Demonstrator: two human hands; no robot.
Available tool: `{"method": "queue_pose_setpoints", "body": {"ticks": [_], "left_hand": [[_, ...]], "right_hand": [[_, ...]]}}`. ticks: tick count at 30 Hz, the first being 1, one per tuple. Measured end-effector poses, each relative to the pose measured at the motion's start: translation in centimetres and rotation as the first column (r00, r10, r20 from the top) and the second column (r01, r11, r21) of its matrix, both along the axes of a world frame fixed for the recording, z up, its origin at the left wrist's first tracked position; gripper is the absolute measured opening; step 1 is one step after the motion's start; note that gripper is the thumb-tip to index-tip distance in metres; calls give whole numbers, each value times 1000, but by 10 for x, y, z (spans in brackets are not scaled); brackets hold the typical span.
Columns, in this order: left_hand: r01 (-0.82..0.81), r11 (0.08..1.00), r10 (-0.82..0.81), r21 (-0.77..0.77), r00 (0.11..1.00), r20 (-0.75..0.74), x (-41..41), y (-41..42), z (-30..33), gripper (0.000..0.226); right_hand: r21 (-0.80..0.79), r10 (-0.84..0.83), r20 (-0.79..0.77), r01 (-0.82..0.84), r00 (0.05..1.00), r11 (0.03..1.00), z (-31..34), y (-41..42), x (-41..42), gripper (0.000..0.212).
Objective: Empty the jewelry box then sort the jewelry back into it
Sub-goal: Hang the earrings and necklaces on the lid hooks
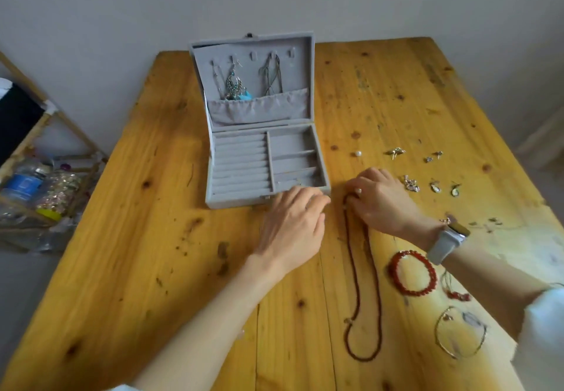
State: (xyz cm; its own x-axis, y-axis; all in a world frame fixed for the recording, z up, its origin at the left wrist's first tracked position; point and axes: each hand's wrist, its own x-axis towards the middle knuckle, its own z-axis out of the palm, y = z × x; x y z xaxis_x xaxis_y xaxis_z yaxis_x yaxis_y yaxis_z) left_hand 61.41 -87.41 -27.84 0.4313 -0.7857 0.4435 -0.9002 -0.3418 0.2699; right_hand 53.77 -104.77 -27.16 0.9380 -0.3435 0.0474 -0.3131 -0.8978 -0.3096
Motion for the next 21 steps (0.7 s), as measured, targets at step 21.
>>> {"method": "queue_pose_setpoints", "body": {"ticks": [21], "left_hand": [[99, 994, -89, -35, 623, -777, 2, -19, 55, 31]], "right_hand": [[459, 113, 376, -291, 920, 839, 145, 28, 22, 12]]}}
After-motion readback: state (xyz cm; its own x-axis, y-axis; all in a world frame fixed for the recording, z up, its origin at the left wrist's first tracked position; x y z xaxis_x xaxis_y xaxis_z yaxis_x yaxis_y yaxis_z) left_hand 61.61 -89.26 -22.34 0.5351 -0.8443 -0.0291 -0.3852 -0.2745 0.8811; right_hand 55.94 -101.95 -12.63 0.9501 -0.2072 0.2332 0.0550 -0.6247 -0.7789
